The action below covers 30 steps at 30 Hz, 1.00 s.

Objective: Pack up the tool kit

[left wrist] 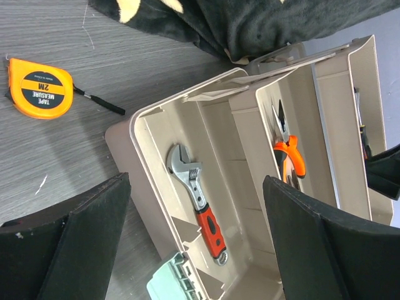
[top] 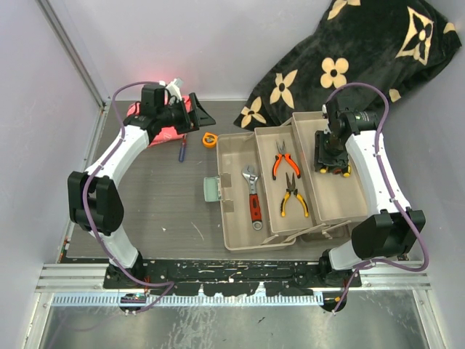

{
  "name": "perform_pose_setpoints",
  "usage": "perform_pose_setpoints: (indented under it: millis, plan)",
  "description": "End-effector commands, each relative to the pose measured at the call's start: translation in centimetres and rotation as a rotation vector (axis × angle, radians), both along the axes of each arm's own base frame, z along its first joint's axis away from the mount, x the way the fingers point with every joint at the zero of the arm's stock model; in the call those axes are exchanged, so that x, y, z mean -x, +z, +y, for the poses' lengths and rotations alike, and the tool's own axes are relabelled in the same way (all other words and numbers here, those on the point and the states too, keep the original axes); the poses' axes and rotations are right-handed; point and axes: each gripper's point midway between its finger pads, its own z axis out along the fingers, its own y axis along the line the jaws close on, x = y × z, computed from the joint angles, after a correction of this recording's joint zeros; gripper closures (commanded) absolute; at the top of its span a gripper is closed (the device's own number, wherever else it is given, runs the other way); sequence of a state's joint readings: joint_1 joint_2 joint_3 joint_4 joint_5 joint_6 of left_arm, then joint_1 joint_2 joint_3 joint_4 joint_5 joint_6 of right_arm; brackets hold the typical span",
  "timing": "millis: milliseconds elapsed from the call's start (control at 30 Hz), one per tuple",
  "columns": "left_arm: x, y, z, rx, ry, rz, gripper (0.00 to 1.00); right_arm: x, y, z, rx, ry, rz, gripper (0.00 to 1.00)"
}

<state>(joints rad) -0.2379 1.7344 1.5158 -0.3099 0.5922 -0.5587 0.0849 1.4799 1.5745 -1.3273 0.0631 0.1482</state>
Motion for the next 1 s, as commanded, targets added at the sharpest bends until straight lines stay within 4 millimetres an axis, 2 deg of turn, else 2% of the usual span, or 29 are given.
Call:
perform_pose_setpoints:
  millis: [0, 133, 233, 433, 533, 600, 767, 867, 967]
  plan:
    - [-0.2, 1.5, 0.6, -0.028, 0.016, -0.07, 0.12, -0.1, 0.8, 0.5, -0.024, 0.017, -0.029, 0.49]
    - [-1.0, 0.3, 1.1, -0.076, 0.026, -0.062, 0.12, -0.2, 1.5, 0.7, -0.034, 0.022, -0.052, 0.38]
    - [-2.0, -0.9, 1.7, -0.145, 0.041, -0.065, 0.12, -0.5, 2.4, 0.5, -0.025, 0.017, -0.082, 0.36]
    - [-5.4, -5.5, 3.7, -0.37, 0.053, -0.035, 0.12, -2.1, 6.3, 0.1, -0.015, -0.02, -0.227, 0.34]
    - [-7.0, -8.7, 5.1, -0.481, 0.078, 0.017, 0.12, -2.5, 8.3, -0.2, -0.009, -0.037, -0.288, 0.34]
    - [-7.4, -10.3, 6.2, -0.555, 0.109, 0.04, 0.19, -2.4, 9.3, -0.4, 0.001, -0.048, -0.312, 0.34]
    - [-6.0, -13.1, 9.3, -0.742, 0.159, 0.118, 0.32, -1.9, 10.1, -0.9, 0.017, -0.065, -0.332, 0.33]
    - [-5.0, -14.7, 11.5, -0.85, 0.189, 0.157, 0.33, -1.8, 9.9, -0.8, 0.014, -0.068, -0.329, 0.33]
    - [-4.5, -15.8, 12.5, -0.9, 0.188, 0.174, 0.33, -2.1, 9.9, -0.7, 0.008, -0.065, -0.328, 0.33]
